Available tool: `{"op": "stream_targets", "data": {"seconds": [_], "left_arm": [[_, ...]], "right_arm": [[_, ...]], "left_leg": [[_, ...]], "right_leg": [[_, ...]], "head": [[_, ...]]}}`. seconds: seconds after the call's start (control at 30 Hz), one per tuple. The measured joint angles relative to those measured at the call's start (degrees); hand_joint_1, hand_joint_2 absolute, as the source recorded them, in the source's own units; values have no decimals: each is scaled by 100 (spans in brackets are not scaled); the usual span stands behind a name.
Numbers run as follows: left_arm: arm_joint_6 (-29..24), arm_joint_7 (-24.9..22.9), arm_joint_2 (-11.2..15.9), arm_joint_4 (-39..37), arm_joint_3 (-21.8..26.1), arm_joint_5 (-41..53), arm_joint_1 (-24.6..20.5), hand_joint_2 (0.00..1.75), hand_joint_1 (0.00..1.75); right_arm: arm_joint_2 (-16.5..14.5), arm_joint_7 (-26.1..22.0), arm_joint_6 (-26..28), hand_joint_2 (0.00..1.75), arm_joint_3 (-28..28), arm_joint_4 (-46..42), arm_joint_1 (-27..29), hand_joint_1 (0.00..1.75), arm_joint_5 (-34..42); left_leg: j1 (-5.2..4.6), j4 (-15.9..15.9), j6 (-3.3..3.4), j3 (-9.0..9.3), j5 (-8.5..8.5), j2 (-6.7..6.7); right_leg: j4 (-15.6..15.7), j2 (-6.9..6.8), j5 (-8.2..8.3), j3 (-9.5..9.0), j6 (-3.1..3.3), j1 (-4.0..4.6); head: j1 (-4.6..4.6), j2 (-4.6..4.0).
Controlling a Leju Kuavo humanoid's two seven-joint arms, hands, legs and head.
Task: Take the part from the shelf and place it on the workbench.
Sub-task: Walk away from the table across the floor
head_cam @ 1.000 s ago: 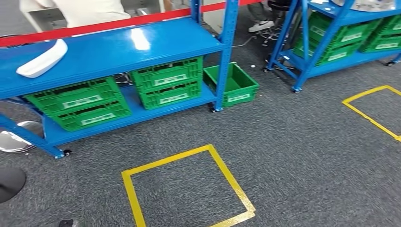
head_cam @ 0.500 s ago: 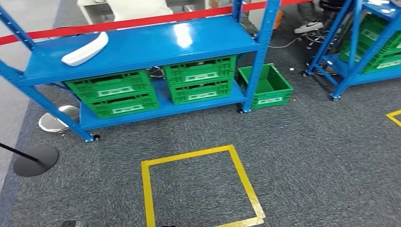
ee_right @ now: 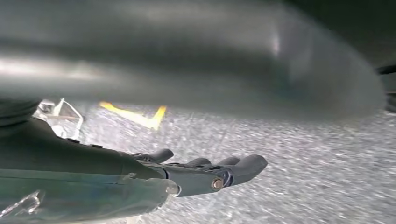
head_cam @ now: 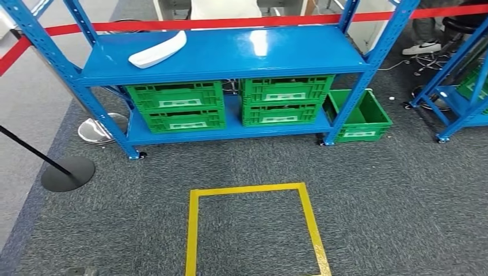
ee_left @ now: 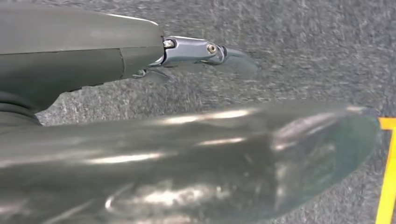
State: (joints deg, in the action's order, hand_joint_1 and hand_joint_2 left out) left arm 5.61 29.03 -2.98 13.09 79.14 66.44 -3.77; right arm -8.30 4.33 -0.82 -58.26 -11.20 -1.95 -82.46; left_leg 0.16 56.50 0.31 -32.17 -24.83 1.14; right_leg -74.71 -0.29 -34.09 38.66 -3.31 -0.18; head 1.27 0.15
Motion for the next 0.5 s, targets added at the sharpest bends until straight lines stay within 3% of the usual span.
{"op": "stream_targets", "data": {"seconds": [0.07,0.13,0.17,0.3,0.43,0.47,0.5], "left_arm": [[15,1,-7,0,1,5,0,0,0],[32,14,-2,0,0,13,-3,0,0],[38,24,4,0,0,16,-3,0,0],[58,50,4,-1,-2,32,-5,0,0],[58,62,12,-2,-4,36,-23,0,0],[58,60,12,-2,-4,36,-24,0,0],[58,58,9,-2,-4,36,-24,0,0]], "right_arm": [[9,49,0,175,-58,-2,-4,0,41],[18,73,4,175,-94,-4,-24,0,57],[19,81,8,175,-105,-4,-35,0,60],[27,103,54,175,-159,-4,-48,0,65],[34,107,89,175,-190,-6,-68,0,66],[34,102,91,175,-192,-6,-69,0,68],[34,92,91,131,-196,-6,-69,0,73]], "left_leg": [[14,12,-30,23,-15,-62],[4,47,-96,31,-42,-99],[-5,54,-131,26,-45,-108],[0,53,-230,2,-59,-115],[-10,7,163,-8,8,-110],[-10,7,161,-10,16,-109],[-7,-4,126,-11,31,-109]], "right_leg": [[718,1,458,-290,-3,-23],[1396,26,736,-589,24,-39],[1527,42,764,-644,55,-38],[1553,69,782,-628,213,-26],[1560,86,785,-625,240,1],[1564,84,786,-622,245,5],[1562,83,788,-615,250,8]], "head": [[4,0],[16,0],[19,0],[3,0],[-55,0],[-55,0],[-56,0]]}}
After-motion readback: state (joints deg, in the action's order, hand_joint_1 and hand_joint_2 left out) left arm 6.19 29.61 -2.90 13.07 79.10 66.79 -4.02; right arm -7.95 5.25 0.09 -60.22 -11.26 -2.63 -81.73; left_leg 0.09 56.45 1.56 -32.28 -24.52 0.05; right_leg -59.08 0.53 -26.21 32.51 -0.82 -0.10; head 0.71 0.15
